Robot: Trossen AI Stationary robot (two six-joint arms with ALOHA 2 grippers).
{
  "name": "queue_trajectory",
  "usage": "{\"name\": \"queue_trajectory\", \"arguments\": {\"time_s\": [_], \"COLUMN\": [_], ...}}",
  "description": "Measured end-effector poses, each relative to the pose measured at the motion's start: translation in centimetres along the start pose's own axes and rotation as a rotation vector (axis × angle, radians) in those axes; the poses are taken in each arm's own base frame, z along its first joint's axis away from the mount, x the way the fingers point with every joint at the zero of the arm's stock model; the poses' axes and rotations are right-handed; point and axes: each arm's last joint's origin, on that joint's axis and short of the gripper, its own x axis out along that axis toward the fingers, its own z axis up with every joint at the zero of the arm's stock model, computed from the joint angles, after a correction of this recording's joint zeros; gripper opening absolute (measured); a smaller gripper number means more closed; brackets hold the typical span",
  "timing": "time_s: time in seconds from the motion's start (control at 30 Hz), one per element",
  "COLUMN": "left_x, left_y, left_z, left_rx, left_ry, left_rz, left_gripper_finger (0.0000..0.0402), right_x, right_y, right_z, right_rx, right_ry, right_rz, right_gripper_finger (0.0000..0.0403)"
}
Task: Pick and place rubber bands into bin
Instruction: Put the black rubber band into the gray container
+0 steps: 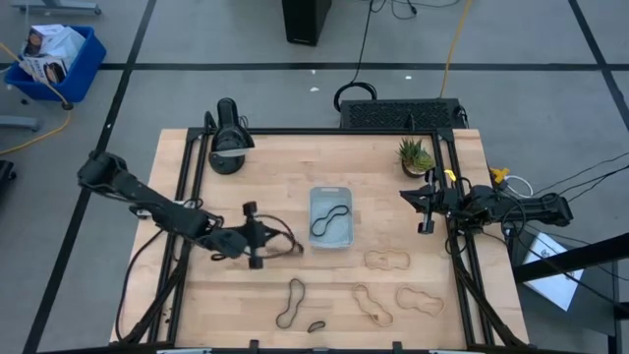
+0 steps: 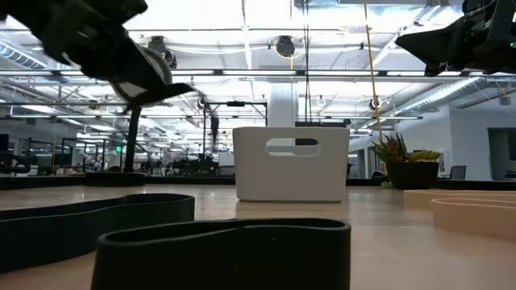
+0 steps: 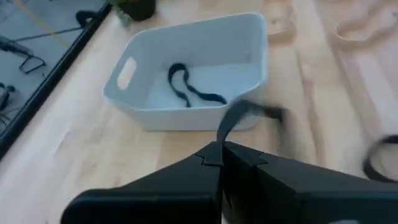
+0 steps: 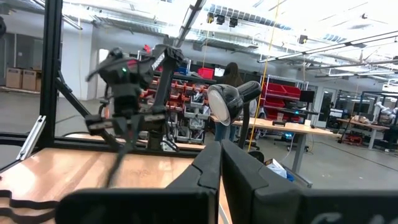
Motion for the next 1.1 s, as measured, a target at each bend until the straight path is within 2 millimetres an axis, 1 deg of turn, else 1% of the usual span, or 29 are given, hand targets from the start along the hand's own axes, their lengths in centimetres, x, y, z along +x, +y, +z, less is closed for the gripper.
{"name": "queue_trajectory", "arguments": {"time_s": [0.07,0.2,0.3,0.5,0.6,0.7,0.77,0.83,0.93,1.1], "left_x": [0.1,0.6,0.7,1.6,2.9,5.0,6.6,8.3,10.7,14.0], "left_y": [0.6,1.3,2.1,3.4,3.9,4.3,4.6,4.9,5.2,5.4], "left_z": [-0.2,0.7,2.4,6.7,8.4,9.7,9.9,9.6,8.7,7.1], "left_rx": [-0.048,-0.075,-0.076,-0.021,0.022,0.054,0.07,0.077,0.077,0.054], "left_ry": [-0.056,-0.134,-0.182,-0.255,-0.256,-0.244,-0.214,-0.176,-0.122,-0.051], "left_rz": [0.005,-0.01,0.002,0.051,0.062,0.056,0.061,0.058,0.033,0.007], "left_gripper_finger": [0.0004,0.0004,0.0003,0.0003,0.0003,0.0003,0.0003,0.0002,0.0003,0.0002], "right_x": [0.0,0.0,0.0,0.0,0.0,0.0,0.0,0.0,0.0,0.0], "right_y": [0.0,0.0,0.0,0.0,0.0,0.0,0.0,0.0,0.0,0.0], "right_z": [0.0,0.0,0.0,0.0,0.0,0.0,0.0,0.0,0.0,0.0], "right_rx": [0.0,0.0,0.0,0.0,0.0,0.0,-0.001,0.0,0.0,-0.006], "right_ry": [0.0,0.0,0.0,0.001,0.001,0.001,0.001,0.001,0.002,0.004], "right_rz": [0.0,0.0,0.0,-0.001,-0.001,-0.001,-0.001,-0.001,-0.001,-0.001], "right_gripper_finger": [0.0006,0.0006,0.0006,0.0006,0.0006,0.0006,0.0006,0.0006,0.0006,0.0006]}}
